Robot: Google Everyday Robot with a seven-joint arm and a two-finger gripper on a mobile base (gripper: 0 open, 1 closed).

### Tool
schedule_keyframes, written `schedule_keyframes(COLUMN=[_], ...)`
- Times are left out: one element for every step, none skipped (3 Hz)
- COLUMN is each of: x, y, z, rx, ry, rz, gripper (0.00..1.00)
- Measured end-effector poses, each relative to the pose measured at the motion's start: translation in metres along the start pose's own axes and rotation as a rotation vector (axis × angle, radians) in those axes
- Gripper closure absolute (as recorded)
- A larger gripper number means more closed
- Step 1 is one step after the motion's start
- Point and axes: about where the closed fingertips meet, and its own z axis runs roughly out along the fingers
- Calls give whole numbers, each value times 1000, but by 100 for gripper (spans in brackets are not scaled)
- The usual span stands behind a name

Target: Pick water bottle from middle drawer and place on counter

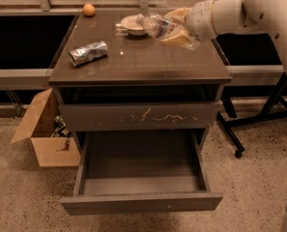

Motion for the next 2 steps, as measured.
schedule_keyframes(x=[21, 35], y=[-18, -28], z=[32, 52], rx=[-9, -18], ry=[36, 62], rz=[64, 103], gripper=[100, 100])
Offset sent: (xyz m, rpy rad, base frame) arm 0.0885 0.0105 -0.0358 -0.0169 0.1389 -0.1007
